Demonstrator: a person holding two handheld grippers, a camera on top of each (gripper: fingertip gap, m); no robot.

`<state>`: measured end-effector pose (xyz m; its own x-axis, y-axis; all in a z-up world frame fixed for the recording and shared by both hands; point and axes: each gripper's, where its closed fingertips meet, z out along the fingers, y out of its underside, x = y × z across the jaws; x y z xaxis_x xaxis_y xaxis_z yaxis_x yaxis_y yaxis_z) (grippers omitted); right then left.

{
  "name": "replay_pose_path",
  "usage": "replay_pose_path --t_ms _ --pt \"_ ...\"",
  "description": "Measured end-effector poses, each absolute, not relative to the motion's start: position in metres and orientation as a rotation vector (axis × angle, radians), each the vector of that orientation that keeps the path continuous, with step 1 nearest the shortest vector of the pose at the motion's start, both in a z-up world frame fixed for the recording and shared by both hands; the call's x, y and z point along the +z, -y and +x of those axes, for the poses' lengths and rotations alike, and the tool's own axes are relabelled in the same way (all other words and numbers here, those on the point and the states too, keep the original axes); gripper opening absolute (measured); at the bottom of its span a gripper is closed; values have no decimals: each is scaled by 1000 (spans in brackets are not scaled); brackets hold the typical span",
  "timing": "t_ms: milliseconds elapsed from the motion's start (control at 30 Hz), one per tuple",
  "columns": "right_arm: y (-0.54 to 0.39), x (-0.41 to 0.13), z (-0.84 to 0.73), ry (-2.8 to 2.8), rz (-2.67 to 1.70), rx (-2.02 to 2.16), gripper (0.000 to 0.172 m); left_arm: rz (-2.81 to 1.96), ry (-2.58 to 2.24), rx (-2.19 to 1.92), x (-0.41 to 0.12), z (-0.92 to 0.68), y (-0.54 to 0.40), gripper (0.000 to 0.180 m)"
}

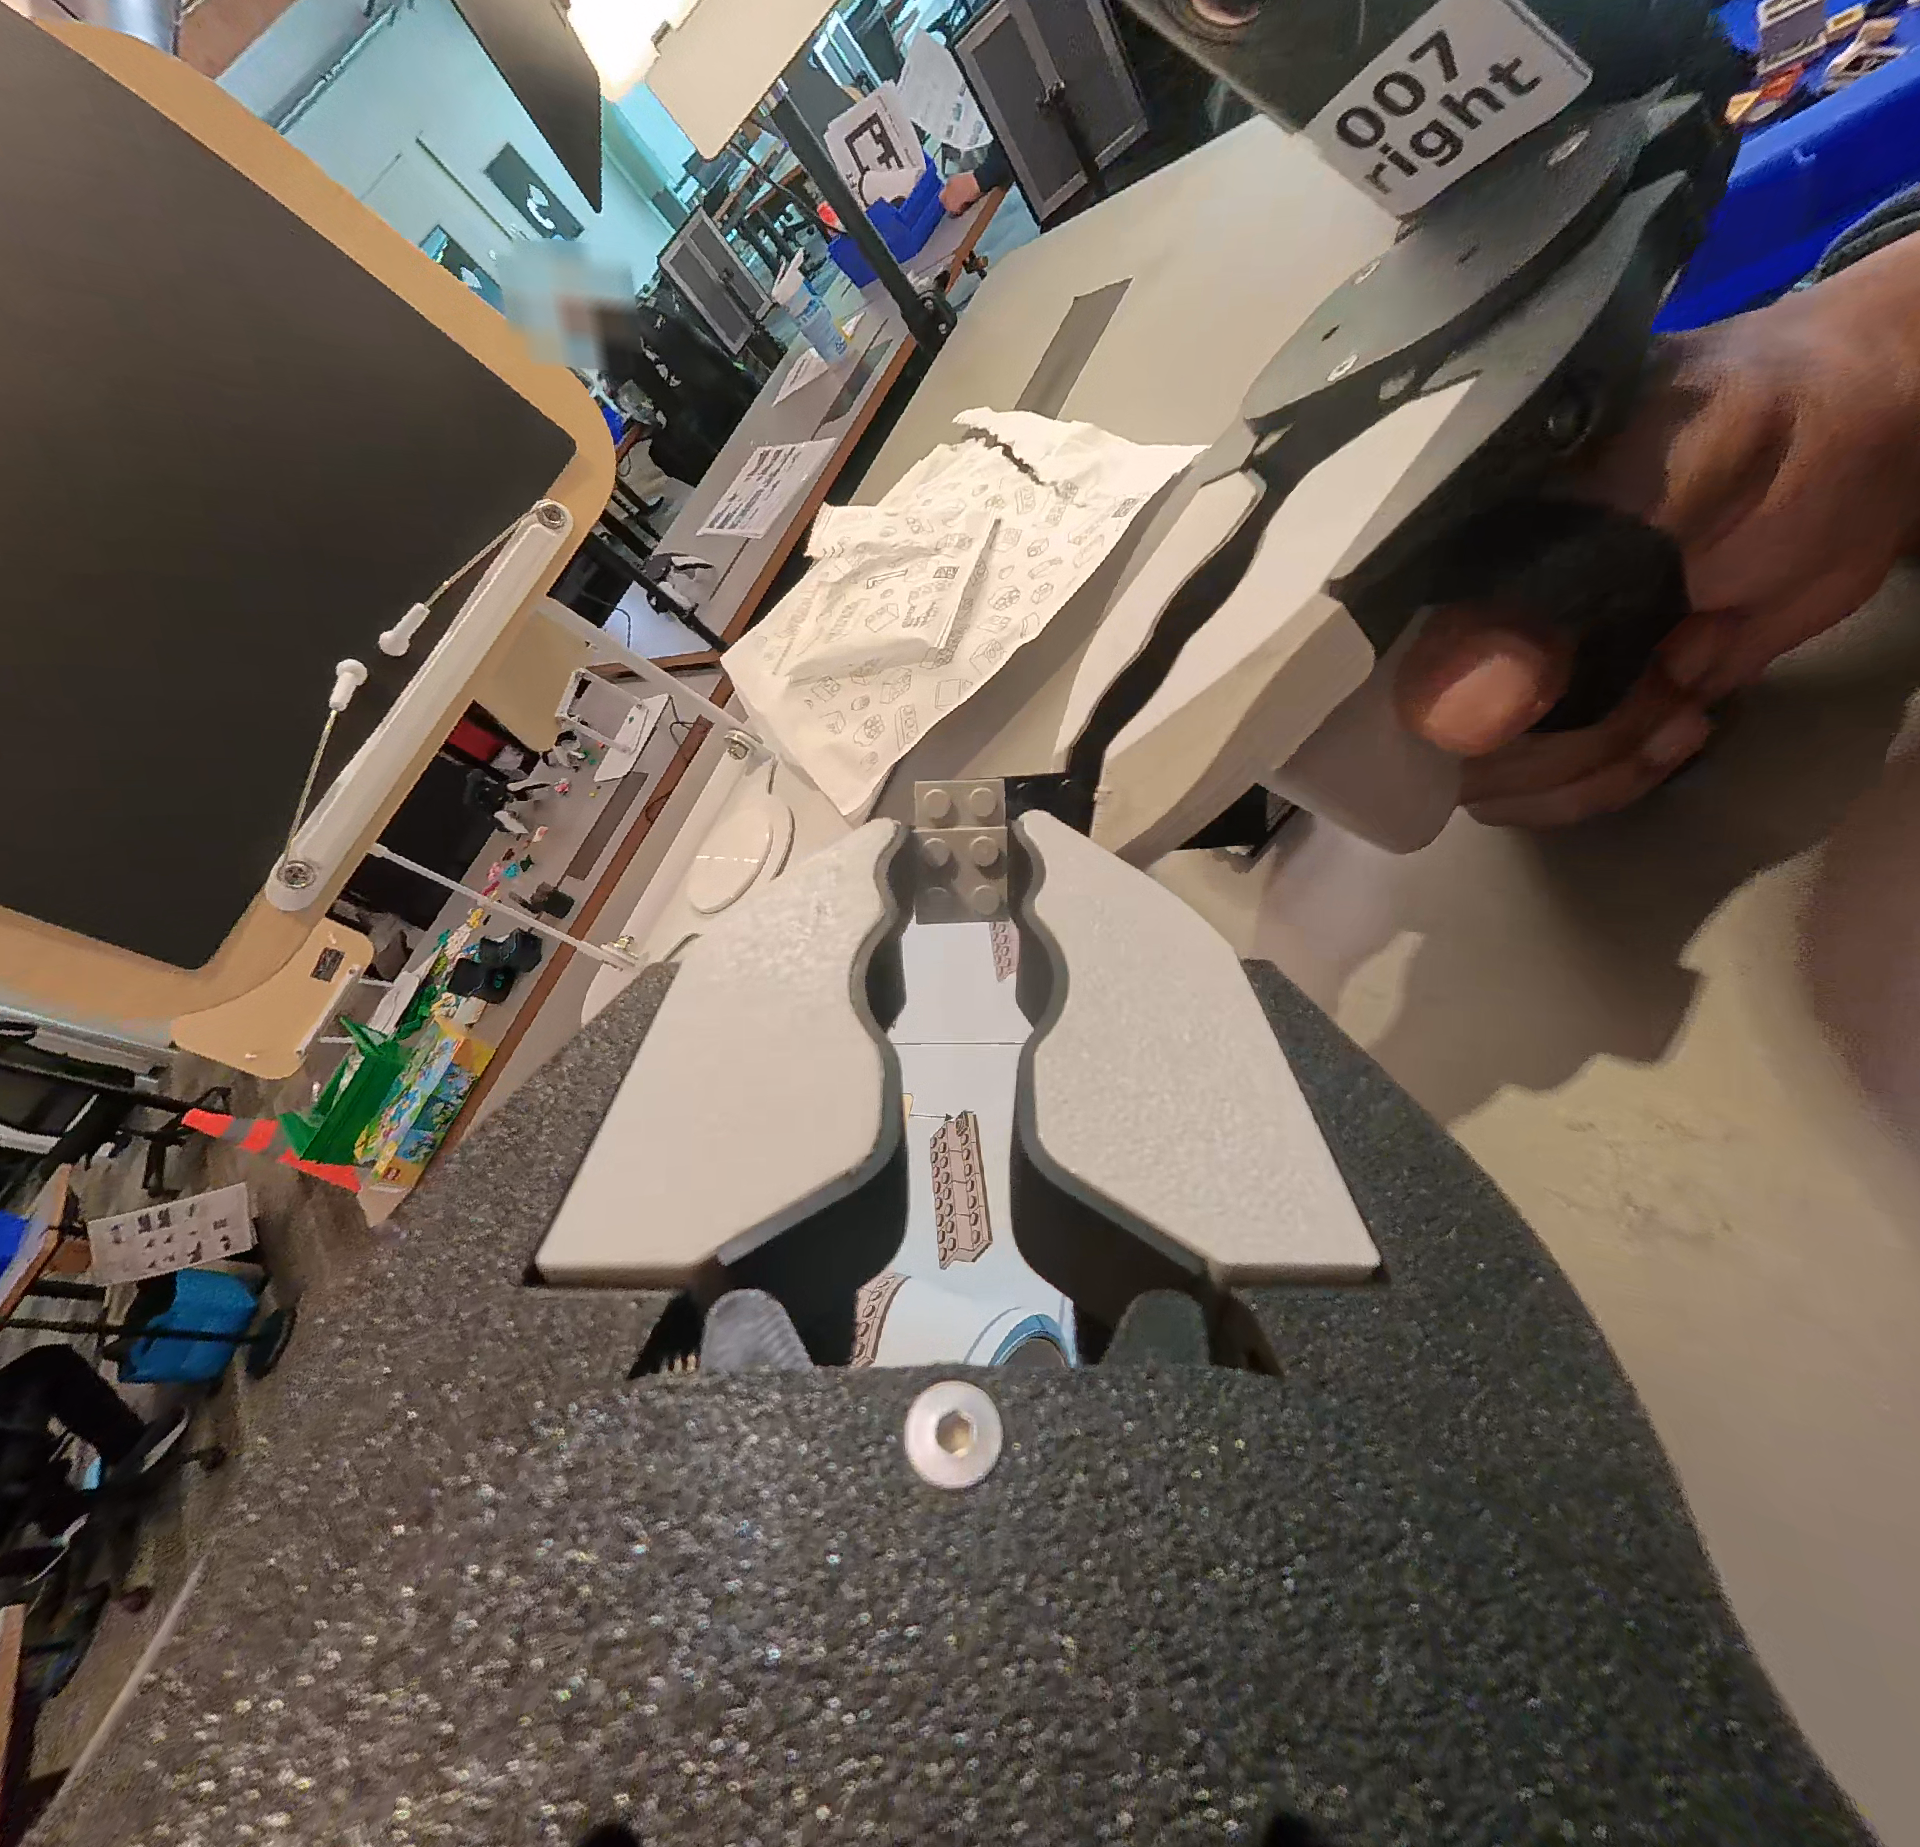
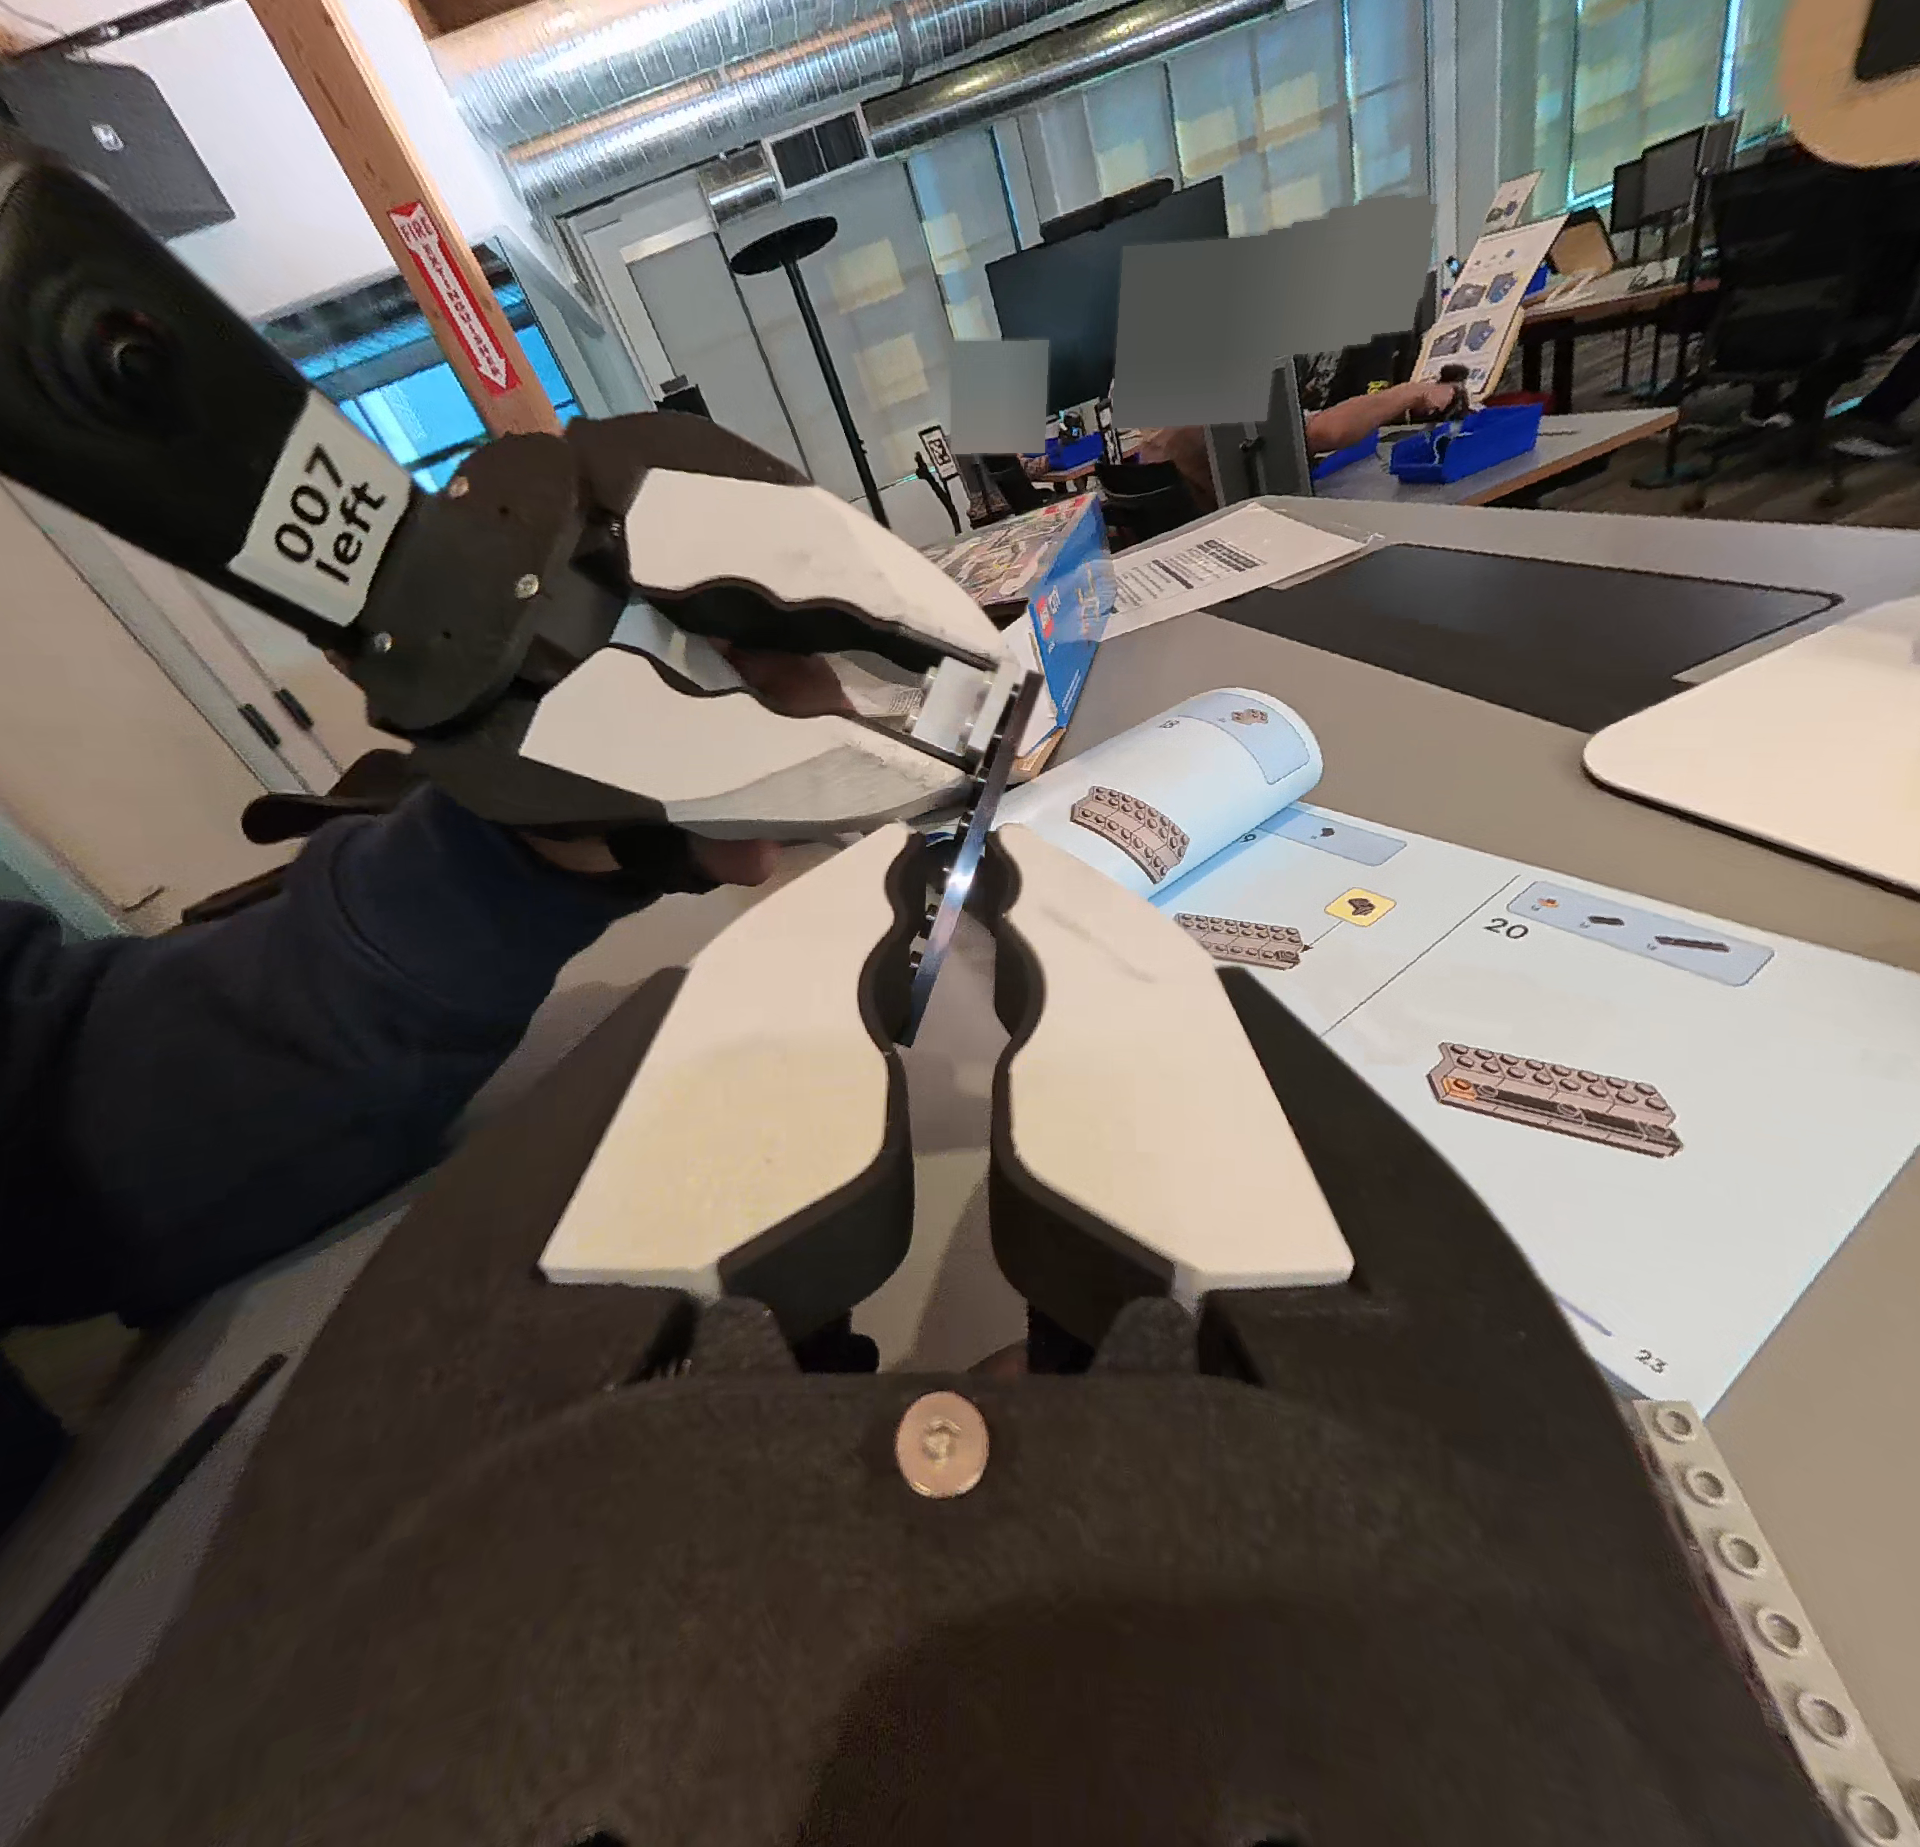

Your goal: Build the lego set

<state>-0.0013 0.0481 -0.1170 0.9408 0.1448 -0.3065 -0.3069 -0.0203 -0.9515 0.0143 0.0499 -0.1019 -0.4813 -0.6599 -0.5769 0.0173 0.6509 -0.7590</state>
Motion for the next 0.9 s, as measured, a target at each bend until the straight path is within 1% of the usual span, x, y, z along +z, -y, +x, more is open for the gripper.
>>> replay_pose_path --t_ms 400,733,900 --pt "-45 -116 -16 47 -1591 249 13 -449 -1976 -903 -101 0 -48 17" --pt "-48 -127 -19 131 -1668 105 15 -508 -2072 -793 -112 -2 -51 16" --pt "-48 -127 -25 172 -1665 104 16 -514 -2104 -823 -114 -6 -51 16"
